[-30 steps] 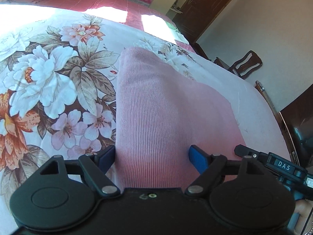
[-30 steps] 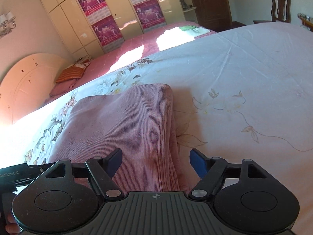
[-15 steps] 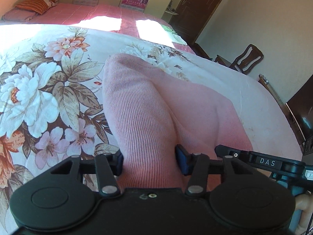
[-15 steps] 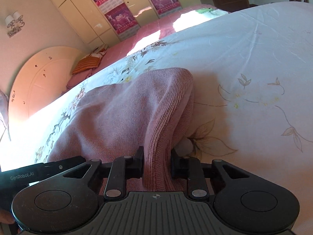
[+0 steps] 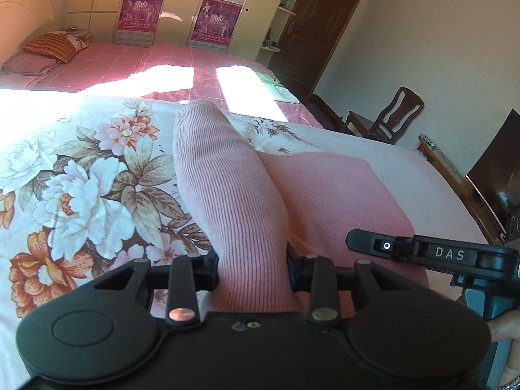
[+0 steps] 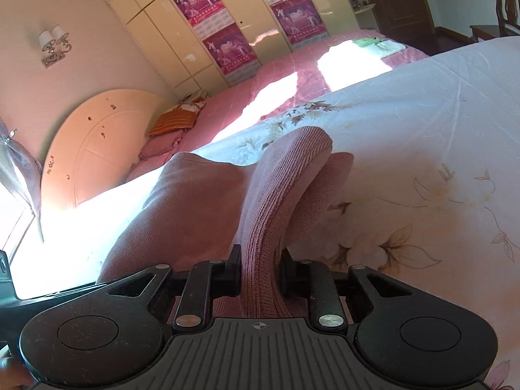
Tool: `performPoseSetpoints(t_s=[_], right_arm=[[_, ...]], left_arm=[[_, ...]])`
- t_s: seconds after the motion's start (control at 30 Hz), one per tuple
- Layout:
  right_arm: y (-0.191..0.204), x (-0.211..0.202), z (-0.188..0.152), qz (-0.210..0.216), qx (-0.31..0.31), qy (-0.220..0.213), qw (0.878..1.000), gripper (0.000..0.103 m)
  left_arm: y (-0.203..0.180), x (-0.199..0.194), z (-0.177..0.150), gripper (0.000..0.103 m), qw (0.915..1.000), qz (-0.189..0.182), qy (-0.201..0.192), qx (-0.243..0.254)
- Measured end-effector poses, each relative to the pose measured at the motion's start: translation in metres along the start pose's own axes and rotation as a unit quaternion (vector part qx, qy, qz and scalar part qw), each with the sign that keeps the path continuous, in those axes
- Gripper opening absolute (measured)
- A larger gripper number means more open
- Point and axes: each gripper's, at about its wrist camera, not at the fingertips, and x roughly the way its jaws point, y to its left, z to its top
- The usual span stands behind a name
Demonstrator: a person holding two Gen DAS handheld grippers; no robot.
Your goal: Fold small clothes
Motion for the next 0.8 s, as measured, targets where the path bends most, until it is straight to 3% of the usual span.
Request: performPoseSetpoints(t_s=[0.2,0.43,0.63,0.8], right_arm=[[0.07,0.016,-0.005,0.029,-0.019,0.003,0.999,0.021],[0.168,0.078,-0.027,0.049,-0.03,0.012,0.998,0.021],[0.24,0.14,-0.052,0.061,-0.031,0.025,0.997,0.021],[0.276,0.191,-0.067,0.067,-0.03,0.043,0.996,0.021]], left_arm=[[0.057,-0.055,0.01,0.033,0.9997,0.014,-0.018,-0.004],[0.16,-0.108,0.017,0.033,0.9989,0.034,-0.029,-0.017],[0.244,-0.134,0.024,0.033,0.9981,0.051,-0.028,-0.021],[0.3,-0.141,0.027,0.033,0.9975,0.061,-0.025,-0.026]])
